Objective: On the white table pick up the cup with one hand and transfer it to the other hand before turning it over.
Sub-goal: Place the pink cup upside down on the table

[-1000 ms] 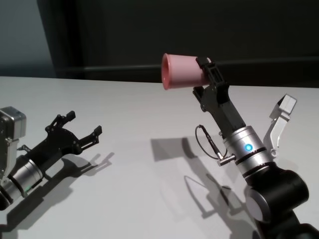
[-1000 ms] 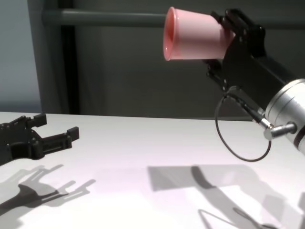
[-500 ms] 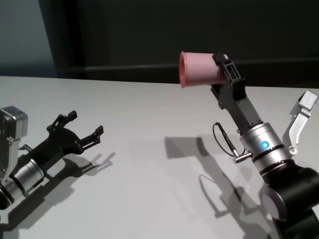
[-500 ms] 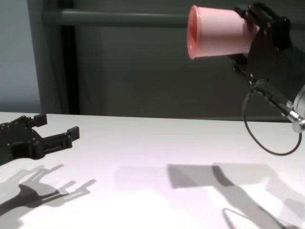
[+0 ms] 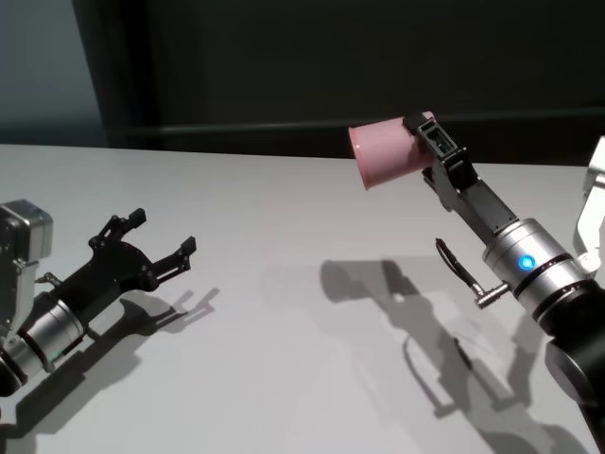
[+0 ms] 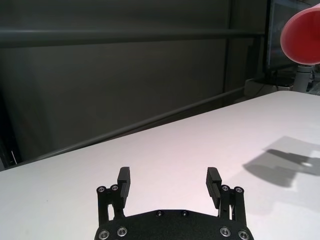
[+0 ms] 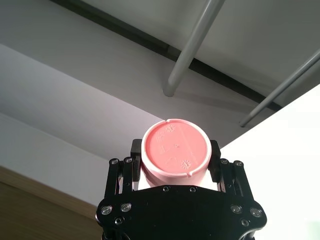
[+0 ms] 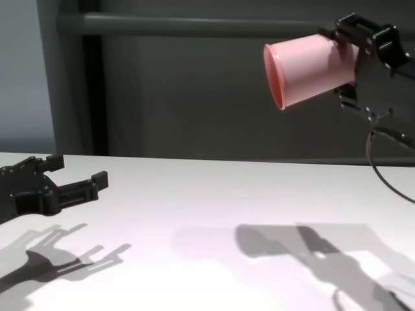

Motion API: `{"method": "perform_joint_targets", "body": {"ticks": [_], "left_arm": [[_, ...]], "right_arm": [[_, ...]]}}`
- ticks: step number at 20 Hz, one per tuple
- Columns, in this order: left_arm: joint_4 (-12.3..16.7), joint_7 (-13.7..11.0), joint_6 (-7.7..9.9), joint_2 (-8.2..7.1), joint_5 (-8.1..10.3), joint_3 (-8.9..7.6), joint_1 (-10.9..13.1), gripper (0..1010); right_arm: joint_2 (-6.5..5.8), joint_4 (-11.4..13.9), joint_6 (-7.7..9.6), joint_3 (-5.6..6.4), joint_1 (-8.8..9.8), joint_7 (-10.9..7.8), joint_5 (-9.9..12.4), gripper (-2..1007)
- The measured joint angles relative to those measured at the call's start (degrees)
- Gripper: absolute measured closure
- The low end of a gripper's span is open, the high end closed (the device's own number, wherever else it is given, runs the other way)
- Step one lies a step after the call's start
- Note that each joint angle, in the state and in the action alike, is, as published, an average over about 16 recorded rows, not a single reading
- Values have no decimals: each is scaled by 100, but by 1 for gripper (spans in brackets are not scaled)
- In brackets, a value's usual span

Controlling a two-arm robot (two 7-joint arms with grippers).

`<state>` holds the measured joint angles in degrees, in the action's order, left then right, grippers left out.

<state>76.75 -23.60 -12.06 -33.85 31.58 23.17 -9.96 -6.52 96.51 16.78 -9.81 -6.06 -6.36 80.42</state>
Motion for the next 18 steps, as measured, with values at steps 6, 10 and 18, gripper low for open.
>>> {"method": "perform_joint_targets", "body": {"ticks": [6, 10, 18], "left_arm": [[1, 0, 1, 0, 2, 0, -1, 9], [1, 0, 0, 0, 3, 0, -2, 9], [1, 0, 0, 0, 3, 0, -2, 9]], "right_arm": [[-342, 263, 72, -81, -86, 455, -193, 263], [-488, 357, 82, -121, -171, 657, -280, 263], [-751, 509, 59, -264, -386, 1114, -562, 263]]}}
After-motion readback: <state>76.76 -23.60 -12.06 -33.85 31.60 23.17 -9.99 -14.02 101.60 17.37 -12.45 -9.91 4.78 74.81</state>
